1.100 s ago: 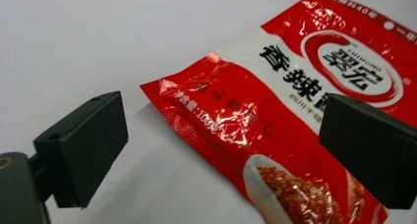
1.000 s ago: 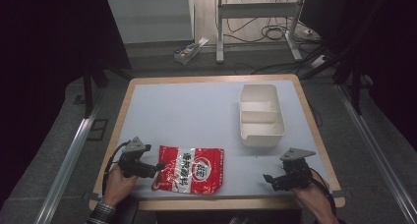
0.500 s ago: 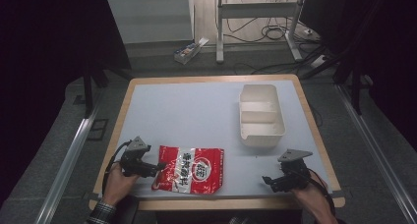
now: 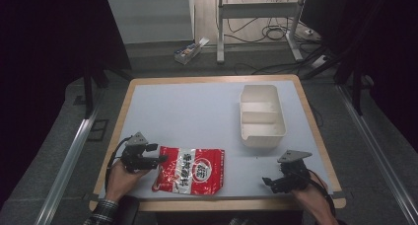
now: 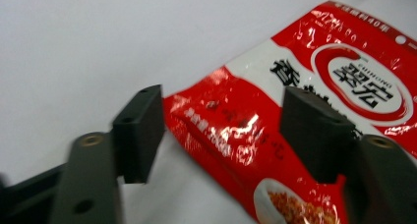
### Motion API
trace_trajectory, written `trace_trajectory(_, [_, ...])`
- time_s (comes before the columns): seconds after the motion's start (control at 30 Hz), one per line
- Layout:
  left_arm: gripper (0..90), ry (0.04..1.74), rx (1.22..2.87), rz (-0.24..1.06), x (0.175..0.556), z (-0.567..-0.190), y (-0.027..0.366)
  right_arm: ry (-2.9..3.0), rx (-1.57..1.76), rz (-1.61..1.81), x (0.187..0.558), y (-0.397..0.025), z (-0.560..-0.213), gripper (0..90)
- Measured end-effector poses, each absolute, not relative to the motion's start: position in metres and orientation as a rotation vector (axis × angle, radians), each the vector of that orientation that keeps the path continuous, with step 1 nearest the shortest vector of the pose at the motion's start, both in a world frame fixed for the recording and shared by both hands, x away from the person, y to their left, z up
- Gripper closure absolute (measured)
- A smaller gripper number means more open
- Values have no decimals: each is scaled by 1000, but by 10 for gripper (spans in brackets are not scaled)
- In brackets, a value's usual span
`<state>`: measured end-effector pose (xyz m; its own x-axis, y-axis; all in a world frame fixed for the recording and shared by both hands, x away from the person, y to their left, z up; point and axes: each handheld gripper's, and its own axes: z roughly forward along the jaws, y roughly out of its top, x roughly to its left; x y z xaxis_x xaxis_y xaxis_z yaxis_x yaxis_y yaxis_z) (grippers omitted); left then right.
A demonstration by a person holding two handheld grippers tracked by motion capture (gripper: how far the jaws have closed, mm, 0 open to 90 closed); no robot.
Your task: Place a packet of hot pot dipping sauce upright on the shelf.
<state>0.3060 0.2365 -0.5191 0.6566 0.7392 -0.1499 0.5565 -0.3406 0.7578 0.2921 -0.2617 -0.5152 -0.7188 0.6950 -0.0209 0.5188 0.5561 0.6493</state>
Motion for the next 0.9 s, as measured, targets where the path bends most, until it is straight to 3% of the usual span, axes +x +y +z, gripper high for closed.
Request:
trace_trajectory(0.17, [582, 975, 2041, 246, 315, -518, 233, 2521, 997, 913, 292, -260, -515, 36])
trace_trajectory(0.2, [582, 971, 2043, 239, 317, -518, 233, 2521, 997, 913, 292, -260, -515, 36])
trace_trajectory(0.27, [738, 951, 2054, 238, 322, -519, 230, 2526, 993, 908, 293, -259, -516, 37])
trace_trajectory(0.4, [900, 939, 2080, 249, 330, -520, 228, 2534, 981, 893, 293, -257, -517, 39])
trace_trajectory(0.9, [900, 978, 2188, 253, 359, -536, 220, 2557, 954, 849, 293, -255, -520, 43])
